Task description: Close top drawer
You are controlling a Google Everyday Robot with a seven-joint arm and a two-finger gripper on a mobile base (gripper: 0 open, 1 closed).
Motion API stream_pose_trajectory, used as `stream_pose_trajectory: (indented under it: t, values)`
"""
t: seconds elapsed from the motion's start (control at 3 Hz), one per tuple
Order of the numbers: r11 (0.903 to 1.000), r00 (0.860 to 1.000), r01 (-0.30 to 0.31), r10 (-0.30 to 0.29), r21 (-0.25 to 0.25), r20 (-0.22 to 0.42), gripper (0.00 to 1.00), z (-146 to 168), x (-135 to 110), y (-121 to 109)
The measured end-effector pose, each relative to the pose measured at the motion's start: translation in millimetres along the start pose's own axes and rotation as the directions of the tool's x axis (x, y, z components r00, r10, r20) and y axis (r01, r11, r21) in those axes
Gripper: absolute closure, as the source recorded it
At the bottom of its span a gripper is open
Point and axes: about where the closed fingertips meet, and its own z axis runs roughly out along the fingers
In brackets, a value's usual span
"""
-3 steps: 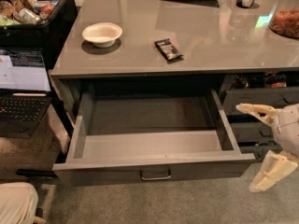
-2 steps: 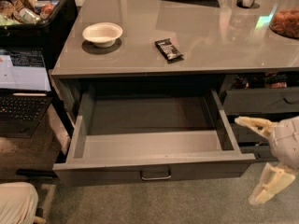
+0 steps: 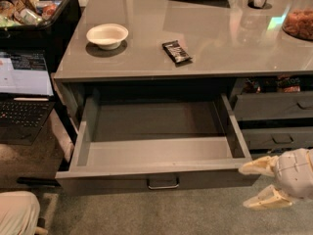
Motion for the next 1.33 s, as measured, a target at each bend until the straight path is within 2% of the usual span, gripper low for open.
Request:
stream_pose_trajectory:
  t: [0.67, 1.0, 1.33]
  values:
    - [0.9977, 0.999, -0.053, 0.053, -0.042, -0.002, 0.89, 66, 36, -20]
    - [0.9971, 0.998, -0.053, 0.054, -0.055, 0.011, 0.87, 90, 39, -38]
    - [0.9977, 0.999, -0.039, 0.040, -0.056, 0.024, 0.62, 97, 35, -45]
